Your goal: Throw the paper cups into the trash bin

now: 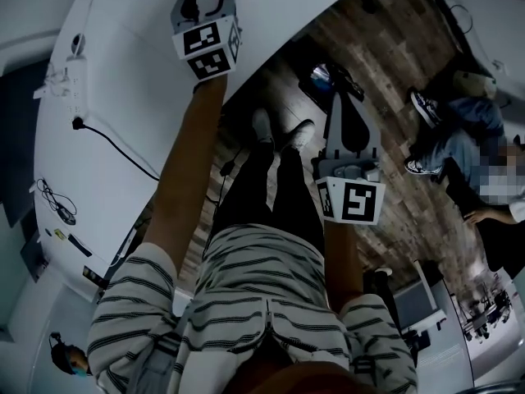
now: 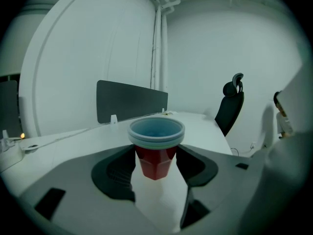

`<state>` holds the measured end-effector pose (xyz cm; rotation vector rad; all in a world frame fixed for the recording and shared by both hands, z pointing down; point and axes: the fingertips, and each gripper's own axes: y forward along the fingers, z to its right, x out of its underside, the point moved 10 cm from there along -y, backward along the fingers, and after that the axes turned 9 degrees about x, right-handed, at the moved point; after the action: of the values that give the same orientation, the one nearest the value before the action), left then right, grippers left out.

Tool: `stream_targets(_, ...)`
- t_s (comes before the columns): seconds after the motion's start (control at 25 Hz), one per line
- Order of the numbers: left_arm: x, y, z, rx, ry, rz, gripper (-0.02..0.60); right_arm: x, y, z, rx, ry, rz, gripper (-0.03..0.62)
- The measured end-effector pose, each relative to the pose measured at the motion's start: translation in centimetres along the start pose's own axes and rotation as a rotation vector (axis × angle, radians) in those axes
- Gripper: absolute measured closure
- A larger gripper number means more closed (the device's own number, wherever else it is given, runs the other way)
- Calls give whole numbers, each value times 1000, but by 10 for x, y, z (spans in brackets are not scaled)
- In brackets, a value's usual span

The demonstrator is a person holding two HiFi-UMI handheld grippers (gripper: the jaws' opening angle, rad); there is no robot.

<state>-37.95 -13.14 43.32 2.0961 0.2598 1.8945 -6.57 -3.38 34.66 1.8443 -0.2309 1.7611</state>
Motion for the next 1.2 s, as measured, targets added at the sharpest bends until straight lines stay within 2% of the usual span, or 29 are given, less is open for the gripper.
stream_targets(0.32, -11, -28, 16, 9, 17, 19, 302, -8, -18, 8, 15, 54, 0, 585)
stream_targets(0.72, -18, -60, 41, -3, 56, 42, 302, -16, -45, 17, 36, 58, 16, 585)
stream_targets(0.88, -23, -75, 52, -23, 112, 83, 302, -18, -58, 23, 41, 60, 25, 585)
stream_targets(1.04, -23, -87, 60, -38, 142, 71, 304, -19, -68, 30, 48, 64, 32, 585)
stream_targets(1.2, -50, -91, 72, -43, 181, 77, 304, -19, -76, 39, 55, 72, 50, 585)
